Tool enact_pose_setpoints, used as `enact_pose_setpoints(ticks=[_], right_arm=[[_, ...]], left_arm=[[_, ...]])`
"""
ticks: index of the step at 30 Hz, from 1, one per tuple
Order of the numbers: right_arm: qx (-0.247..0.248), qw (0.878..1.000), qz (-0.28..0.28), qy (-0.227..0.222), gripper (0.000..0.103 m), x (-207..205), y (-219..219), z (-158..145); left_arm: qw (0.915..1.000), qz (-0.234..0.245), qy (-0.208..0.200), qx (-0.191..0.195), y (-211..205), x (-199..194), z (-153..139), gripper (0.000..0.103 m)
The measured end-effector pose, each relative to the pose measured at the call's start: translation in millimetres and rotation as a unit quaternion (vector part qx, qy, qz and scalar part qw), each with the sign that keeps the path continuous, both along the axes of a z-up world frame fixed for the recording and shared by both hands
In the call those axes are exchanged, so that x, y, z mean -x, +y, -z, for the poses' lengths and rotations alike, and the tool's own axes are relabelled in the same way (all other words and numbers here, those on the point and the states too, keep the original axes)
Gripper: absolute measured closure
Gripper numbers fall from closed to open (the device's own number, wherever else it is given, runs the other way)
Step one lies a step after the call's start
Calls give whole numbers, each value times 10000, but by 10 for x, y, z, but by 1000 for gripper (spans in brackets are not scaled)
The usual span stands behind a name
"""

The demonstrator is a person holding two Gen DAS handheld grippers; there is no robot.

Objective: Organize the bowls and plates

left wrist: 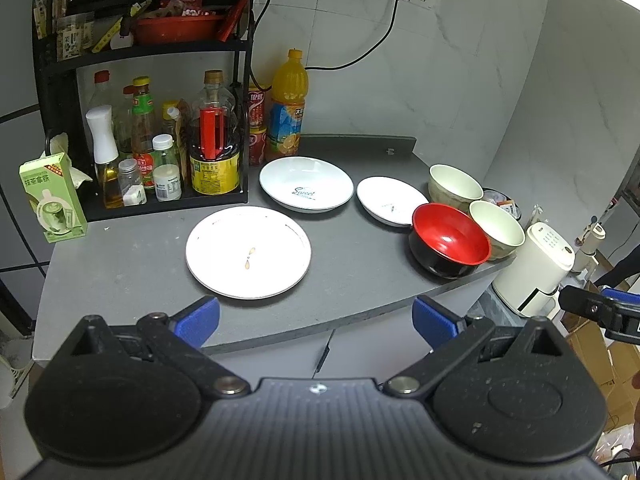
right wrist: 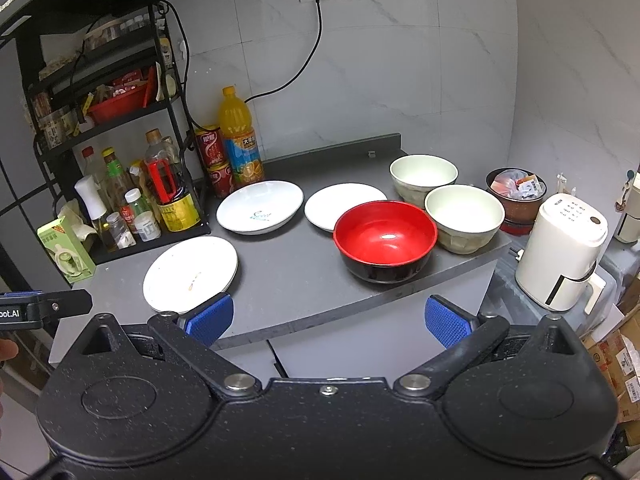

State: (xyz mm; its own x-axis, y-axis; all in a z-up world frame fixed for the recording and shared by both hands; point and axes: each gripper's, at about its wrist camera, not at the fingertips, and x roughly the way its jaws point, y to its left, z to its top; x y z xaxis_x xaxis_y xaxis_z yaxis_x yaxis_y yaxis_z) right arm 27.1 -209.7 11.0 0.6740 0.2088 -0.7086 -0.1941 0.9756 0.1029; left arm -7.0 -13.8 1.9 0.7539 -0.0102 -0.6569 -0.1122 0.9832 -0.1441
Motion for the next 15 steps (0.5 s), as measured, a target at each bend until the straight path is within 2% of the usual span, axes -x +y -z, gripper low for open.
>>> enact_pose_setpoints(ticks=[15], right_arm=[[-3, 10000, -32, 19, 0, -12, -2, 0]], left_arm=[[10000, -10, -11, 4, -9, -10, -5, 1]])
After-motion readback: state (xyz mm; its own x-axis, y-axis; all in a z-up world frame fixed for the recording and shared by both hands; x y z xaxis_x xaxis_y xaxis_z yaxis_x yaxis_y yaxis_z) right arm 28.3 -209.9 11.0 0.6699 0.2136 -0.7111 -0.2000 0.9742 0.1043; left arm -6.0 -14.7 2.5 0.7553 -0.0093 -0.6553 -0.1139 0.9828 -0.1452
